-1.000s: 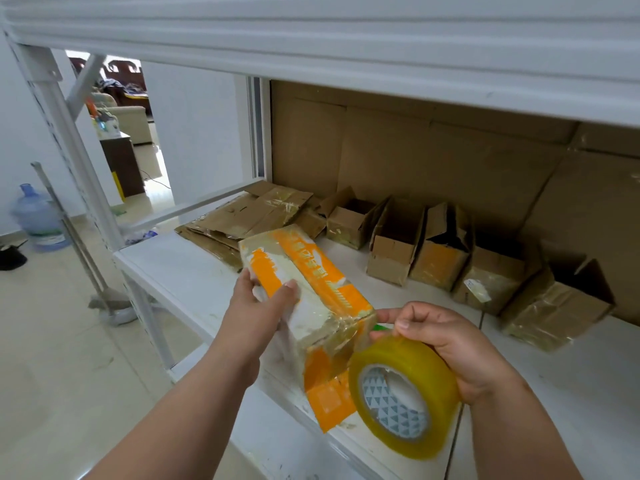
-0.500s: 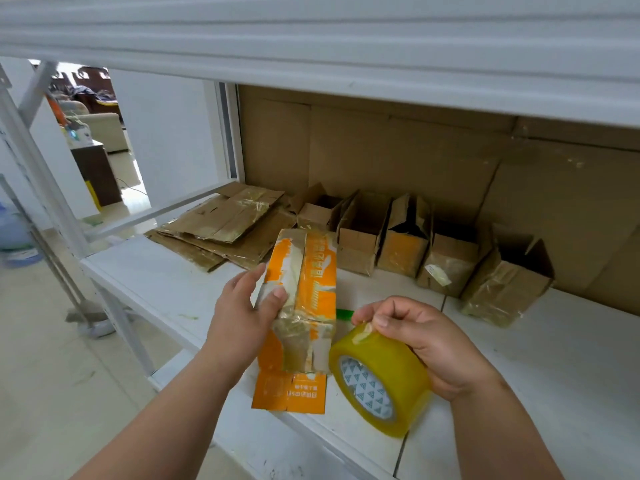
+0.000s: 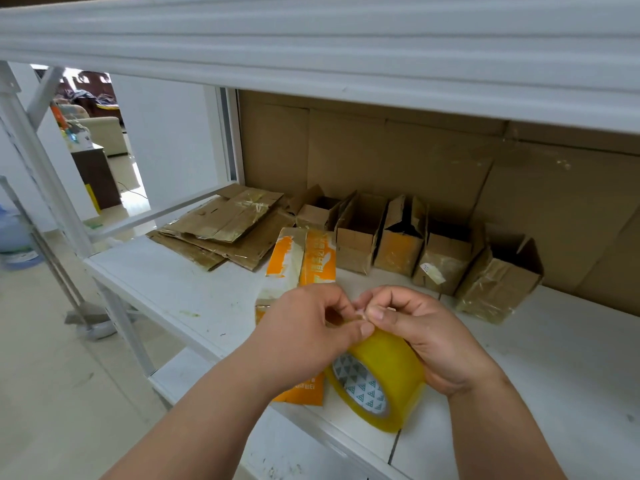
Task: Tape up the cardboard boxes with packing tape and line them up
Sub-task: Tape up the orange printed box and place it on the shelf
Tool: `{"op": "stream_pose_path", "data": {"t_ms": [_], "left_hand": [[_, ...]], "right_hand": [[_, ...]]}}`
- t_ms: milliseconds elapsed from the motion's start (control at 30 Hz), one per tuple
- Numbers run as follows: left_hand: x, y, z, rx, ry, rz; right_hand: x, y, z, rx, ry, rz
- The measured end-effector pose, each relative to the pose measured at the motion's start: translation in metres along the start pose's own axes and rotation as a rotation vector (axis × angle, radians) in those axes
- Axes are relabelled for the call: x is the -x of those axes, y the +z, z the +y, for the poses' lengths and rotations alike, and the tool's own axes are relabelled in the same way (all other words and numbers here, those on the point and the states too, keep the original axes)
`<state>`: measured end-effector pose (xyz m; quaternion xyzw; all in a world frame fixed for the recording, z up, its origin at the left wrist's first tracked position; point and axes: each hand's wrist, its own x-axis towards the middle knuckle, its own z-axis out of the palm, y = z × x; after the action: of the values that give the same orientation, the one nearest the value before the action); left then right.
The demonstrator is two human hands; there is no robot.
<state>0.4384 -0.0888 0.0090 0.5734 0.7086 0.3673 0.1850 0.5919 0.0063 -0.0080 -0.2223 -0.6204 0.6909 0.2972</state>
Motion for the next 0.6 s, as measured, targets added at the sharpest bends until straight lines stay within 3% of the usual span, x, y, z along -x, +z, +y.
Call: {"op": "stream_pose_path", "data": {"t_ms": [167, 433, 500, 600], "left_hand": [[0.003, 0.005, 0.003, -0.113, 0.029, -0.014], [0.012, 0.006, 0.004, -0.093, -0.015, 0.165], [0.015, -0.001, 0.001, 0.000, -0.108, 0.245], [0.016, -0.014, -0.003, 0.175, -0.223, 0.357]], "right_hand": [[0.007, 0.002, 0.003, 0.108, -0.010, 0.057], [0.024, -0.018, 0.017, 0.100, 0.011, 0.100], [0.031, -0.026, 0.020, -0.004, 0.013, 0.034], [0.034, -0.022, 0.024, 0.030, 0.038, -0.150]]}}
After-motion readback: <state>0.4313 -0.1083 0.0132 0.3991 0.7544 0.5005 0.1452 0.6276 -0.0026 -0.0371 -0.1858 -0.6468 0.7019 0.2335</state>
